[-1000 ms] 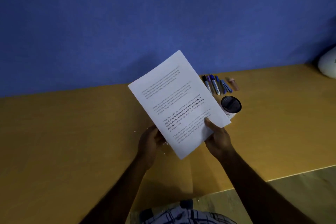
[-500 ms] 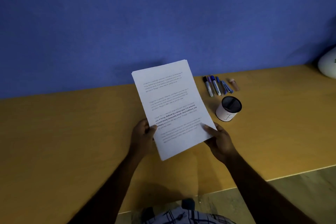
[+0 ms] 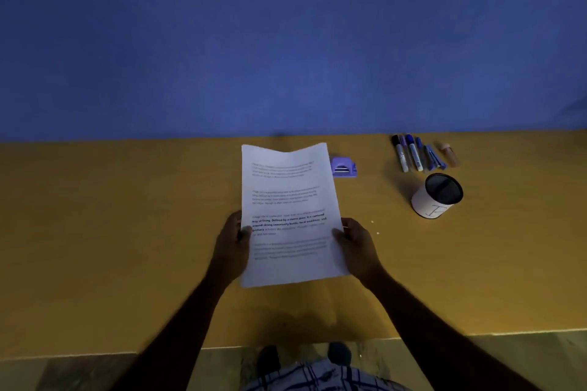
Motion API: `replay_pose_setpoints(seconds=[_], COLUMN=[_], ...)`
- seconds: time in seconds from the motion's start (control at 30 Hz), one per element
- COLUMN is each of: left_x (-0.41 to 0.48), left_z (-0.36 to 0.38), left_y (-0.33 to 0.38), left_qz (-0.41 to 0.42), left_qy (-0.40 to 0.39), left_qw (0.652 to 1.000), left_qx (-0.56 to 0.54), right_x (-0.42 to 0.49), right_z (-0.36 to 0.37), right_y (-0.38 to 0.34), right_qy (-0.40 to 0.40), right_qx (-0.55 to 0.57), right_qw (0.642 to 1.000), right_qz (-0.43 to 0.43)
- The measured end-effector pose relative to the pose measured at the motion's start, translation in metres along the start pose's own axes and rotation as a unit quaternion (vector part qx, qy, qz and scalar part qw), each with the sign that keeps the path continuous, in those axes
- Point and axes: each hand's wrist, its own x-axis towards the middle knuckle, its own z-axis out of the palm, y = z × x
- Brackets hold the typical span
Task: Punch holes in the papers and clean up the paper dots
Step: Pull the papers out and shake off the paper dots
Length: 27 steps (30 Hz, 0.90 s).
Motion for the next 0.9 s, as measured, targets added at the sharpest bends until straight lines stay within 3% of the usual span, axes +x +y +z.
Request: replay_pose_setpoints(seconds=[0.33,0.47,0.67,0.9], left_x=[-0.025,-0.022,-0.008,0.018], left_z=[-0.072,-0.097,-0.12,-0.112], left_y=[-0.06,-0.091,-0.117,-0.129], left_qz=[0.018,-0.028,-0.051,-0.119], left_qy=[0.078,0.108,0.104,0.074], left_qw=[0.995,0.99,0.989,0.982], left_qx=[0.06,0.082,0.098,0.124], right_x=[-0.009,-0.008,-0.003,0.005], right_z=[0.1,0.135,0.169,0.178], right_y=[-0.007,-0.01,-0.006,-0.003], right_qy=[-0.054,-0.101,-0.155,-0.148], right_qx=[-0.028,-0.052,-0.072,-0.151], right_qw=[0.997,0.993,0.982,0.971], right_qz=[0.039,0.04,0.084,0.112])
